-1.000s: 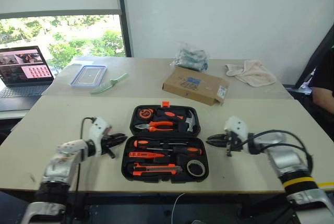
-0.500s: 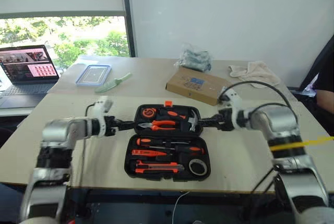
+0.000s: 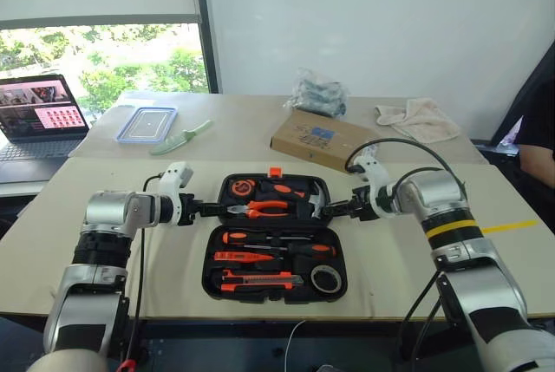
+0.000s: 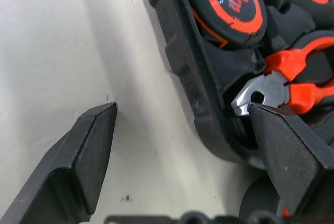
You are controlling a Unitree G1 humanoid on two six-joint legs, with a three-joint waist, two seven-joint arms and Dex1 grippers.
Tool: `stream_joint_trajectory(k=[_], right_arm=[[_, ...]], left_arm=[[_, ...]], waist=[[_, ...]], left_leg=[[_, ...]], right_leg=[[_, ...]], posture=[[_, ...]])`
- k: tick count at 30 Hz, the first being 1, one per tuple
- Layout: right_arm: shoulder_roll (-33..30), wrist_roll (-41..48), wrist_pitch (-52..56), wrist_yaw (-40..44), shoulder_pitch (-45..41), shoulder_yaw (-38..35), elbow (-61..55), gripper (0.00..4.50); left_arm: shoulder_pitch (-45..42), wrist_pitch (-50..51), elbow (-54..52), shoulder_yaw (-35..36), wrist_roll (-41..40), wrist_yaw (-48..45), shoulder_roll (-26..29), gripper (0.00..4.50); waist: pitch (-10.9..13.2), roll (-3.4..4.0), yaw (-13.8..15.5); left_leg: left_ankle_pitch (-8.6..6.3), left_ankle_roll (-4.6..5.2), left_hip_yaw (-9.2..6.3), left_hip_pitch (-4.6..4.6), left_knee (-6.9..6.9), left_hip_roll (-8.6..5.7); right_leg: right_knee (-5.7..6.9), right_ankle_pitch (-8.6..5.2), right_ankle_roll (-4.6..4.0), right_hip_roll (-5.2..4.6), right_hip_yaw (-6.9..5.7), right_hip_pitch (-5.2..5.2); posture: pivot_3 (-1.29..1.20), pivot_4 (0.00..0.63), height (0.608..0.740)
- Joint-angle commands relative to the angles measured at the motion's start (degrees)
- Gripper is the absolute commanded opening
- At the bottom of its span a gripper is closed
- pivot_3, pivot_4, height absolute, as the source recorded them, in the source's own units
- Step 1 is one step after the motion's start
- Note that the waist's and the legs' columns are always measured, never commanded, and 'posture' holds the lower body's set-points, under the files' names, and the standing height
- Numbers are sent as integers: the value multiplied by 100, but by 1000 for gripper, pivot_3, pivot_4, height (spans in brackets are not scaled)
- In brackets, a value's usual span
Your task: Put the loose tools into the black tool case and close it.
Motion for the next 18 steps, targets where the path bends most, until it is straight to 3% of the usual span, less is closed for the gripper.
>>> stream_joint_trajectory(k=[1,10,11,15,18], right_arm=[[20,-105,-144,-30,-129,28,101,3144],[129,-211,-304,-185,-298,-64,472,17],[141,-185,-376,-181,-267,-111,424,0],[136,84,-900,126,11,-329,-157,0],[19,73,-2149,430,517,-393,-888,0]], left_arm=[[-87,95,30,-82,74,-51,141,3604],[54,184,-46,-84,110,-69,219,252],[86,147,-68,-22,89,-27,191,56],[345,-381,-320,324,-50,25,91,56],[586,-1049,-541,868,-236,146,-99,56]], waist=[[0,0,-1],[-2,2,-29],[-2,2,-31],[-2,2,-53],[-1,2,-42]], left_leg=[[0,0,-1,2,0,0],[1,-2,-1,31,3,2],[1,-2,-1,33,3,3],[2,-3,-3,37,5,5],[2,-4,-6,32,4,9]], right_leg=[[1,0,0,0,1,1],[17,1,-2,-1,9,24],[22,2,-3,-3,10,24],[45,2,-4,-8,15,21],[45,1,-5,-10,14,15]], posture=[[0,150,740],[0,150,740],[0,150,740],[0,150,740],[0,150,740]])
